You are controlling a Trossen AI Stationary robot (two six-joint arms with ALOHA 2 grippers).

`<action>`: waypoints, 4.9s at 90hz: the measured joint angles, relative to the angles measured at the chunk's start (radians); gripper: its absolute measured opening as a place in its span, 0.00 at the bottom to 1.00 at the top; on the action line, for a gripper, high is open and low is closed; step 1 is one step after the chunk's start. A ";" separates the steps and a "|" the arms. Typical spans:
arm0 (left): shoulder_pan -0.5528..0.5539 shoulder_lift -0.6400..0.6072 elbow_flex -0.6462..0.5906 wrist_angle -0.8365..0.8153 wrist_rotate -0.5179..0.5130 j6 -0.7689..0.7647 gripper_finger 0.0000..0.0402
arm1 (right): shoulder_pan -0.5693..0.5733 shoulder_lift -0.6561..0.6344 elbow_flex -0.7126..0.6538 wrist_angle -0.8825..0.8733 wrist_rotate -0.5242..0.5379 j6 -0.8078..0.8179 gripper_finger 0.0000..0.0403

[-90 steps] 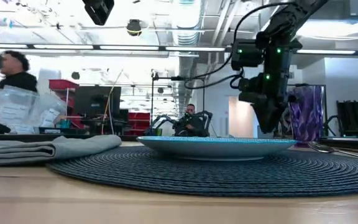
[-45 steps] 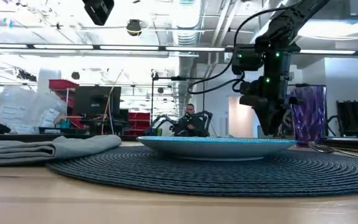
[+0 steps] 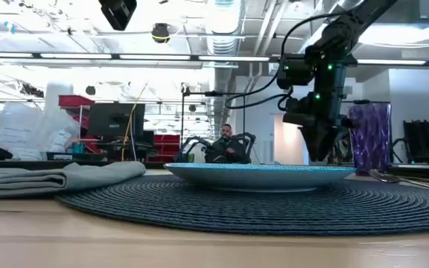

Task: Set table place
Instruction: Put the black fork on the gray table napkin

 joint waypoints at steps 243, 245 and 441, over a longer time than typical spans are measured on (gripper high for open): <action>-0.001 0.000 0.000 0.001 0.000 -0.020 0.35 | 0.071 -0.167 -0.065 0.309 -0.125 0.072 0.00; -0.001 0.000 0.000 0.001 0.000 -0.020 0.35 | 0.085 -0.167 -0.065 0.328 -0.130 0.074 0.00; -0.182 -0.021 0.023 0.137 0.165 0.266 0.35 | 0.530 0.425 0.524 0.755 -0.457 0.101 0.00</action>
